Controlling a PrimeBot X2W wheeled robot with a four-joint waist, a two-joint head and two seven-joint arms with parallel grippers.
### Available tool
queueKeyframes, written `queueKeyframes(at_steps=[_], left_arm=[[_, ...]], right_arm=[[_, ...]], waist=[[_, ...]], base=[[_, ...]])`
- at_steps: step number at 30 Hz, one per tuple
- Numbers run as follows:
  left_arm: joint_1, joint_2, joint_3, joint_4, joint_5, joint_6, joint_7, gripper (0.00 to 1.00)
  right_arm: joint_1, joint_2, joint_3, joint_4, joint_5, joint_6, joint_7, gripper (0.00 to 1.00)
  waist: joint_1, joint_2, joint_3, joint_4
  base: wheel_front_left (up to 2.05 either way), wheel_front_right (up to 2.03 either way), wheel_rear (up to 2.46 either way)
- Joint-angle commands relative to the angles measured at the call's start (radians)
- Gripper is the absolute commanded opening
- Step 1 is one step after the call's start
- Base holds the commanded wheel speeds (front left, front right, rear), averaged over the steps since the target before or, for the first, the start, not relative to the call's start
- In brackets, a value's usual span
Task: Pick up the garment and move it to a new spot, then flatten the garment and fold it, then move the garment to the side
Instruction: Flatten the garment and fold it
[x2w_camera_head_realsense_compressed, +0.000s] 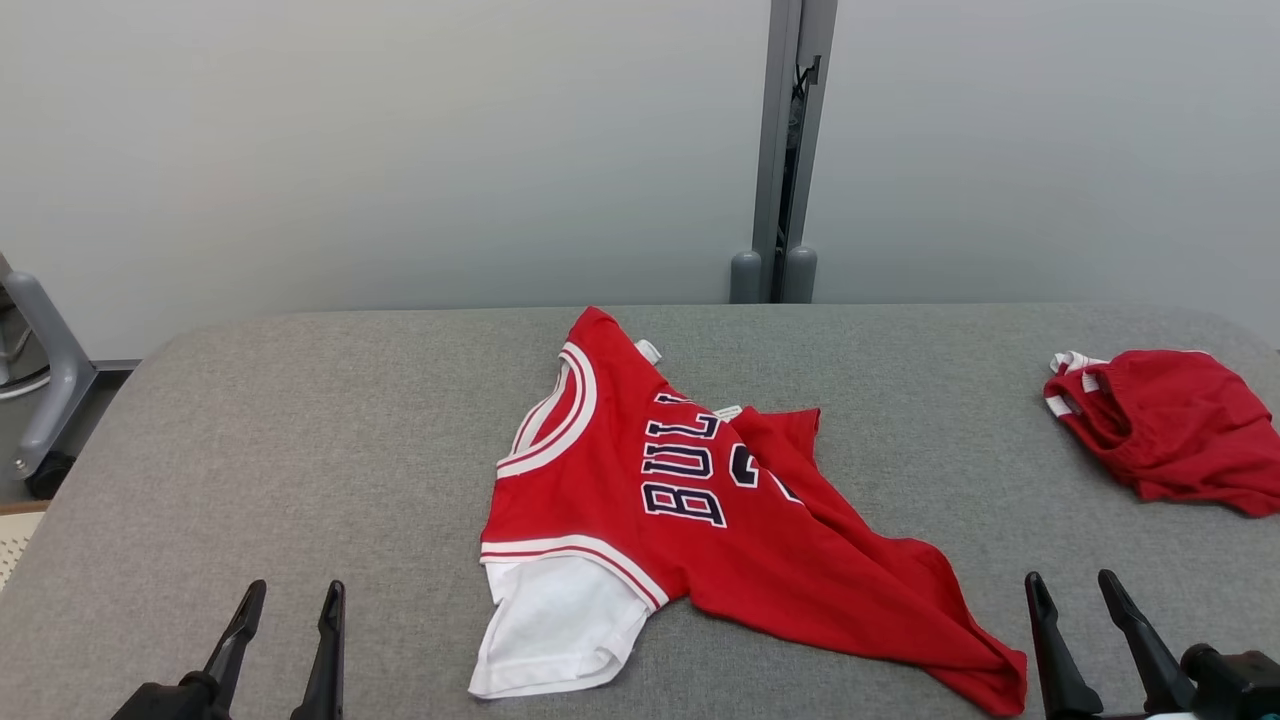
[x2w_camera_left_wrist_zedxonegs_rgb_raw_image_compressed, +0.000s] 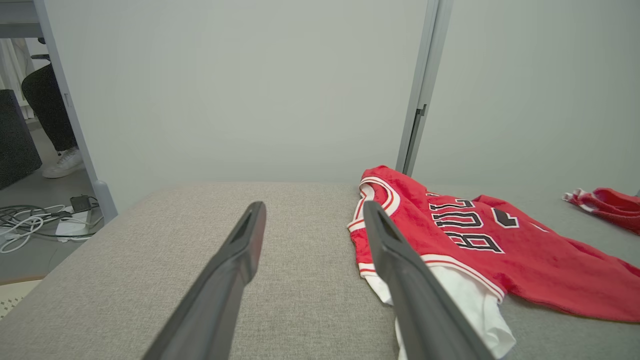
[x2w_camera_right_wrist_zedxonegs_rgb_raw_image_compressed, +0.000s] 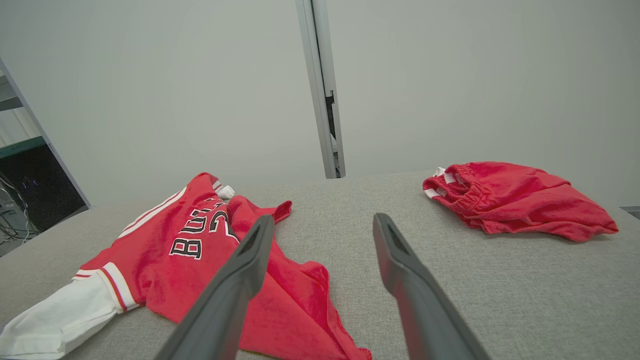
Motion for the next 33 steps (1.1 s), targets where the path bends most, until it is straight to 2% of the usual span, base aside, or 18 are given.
queueKeyframes(at_steps=[1, 13, 20, 26, 33], left_arm=[[-0.005, 0.008, 0.001, -0.001, 0.007, 0.003, 0.0, 1.0], [0.006, 0.014, -0.003, 0.005, -0.007, 0.016, 0.008, 1.0], [-0.048, 0.017, -0.067, 0.054, -0.003, -0.007, 0.054, 1.0], [-0.1, 0.003, -0.147, 0.157, -0.004, -0.025, 0.078, 1.0], [-0.158, -0.016, -0.224, 0.359, -0.033, -0.037, 0.054, 1.0]], right_arm=[[0.005, -0.002, -0.002, -0.004, -0.001, 0.0, -0.005, 1.0], [0.005, 0.0, 0.0, 0.006, 0.0, 0.0, -0.005, 1.0], [-0.024, -0.042, 0.014, 0.065, 0.019, 0.0, 0.002, 1.0], [-0.055, -0.065, 0.03, 0.167, 0.039, 0.0, 0.0, 1.0], [-0.096, -0.066, 0.082, 0.299, 0.064, 0.0, -0.003, 1.0]], waist=[[0.0, -0.0001, -0.001, 0.0], [0.0, -0.0001, -0.004, -0.006], [0.0, -0.0001, 0.018, -0.013], [0.0, -0.0001, 0.039, -0.025], [0.0, -0.0001, 0.059, -0.039]], base=[[0.0, 0.0, 0.0], [0.0, 0.0, 0.0], [0.0, 0.0, 0.0], [0.0, 0.0, 0.0], [0.0, 0.0, 0.0]])
